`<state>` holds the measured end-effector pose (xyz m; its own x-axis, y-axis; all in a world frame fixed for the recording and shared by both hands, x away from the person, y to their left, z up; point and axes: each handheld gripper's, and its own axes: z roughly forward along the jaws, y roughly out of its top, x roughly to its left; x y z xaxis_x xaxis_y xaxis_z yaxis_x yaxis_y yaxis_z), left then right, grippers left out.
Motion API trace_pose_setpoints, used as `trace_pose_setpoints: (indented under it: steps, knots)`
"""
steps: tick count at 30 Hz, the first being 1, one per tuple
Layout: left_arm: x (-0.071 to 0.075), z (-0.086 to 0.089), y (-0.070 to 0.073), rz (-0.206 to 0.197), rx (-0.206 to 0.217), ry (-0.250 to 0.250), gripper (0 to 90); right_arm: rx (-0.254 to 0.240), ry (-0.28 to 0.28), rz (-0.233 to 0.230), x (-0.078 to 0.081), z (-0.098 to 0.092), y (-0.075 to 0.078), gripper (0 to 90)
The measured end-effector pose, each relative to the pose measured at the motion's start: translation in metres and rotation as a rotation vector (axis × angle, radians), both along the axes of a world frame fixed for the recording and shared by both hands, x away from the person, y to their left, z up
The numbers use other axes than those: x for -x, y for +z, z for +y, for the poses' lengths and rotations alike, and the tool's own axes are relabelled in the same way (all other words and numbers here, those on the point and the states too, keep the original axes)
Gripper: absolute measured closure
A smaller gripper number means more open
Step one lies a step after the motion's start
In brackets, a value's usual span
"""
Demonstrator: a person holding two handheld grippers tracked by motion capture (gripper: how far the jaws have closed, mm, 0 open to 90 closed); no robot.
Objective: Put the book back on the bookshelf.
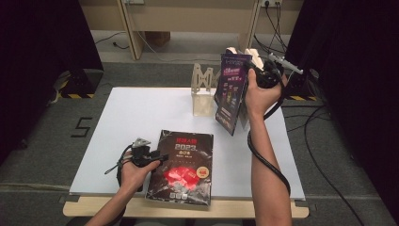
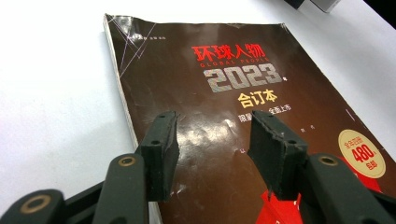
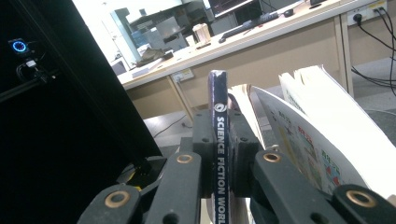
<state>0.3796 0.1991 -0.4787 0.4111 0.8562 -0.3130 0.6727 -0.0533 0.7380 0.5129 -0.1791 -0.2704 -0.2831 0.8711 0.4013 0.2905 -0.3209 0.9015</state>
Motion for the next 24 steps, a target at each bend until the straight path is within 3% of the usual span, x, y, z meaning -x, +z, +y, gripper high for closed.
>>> trace_pose_setpoints:
  steps: [24]
  knots:
    - [-0.001, 0.0, -0.001, 0.0, -0.008, -0.005, 51.6, 0.019, -0.018, -0.016, -0.011, 0.006, 0.001, 84.3]
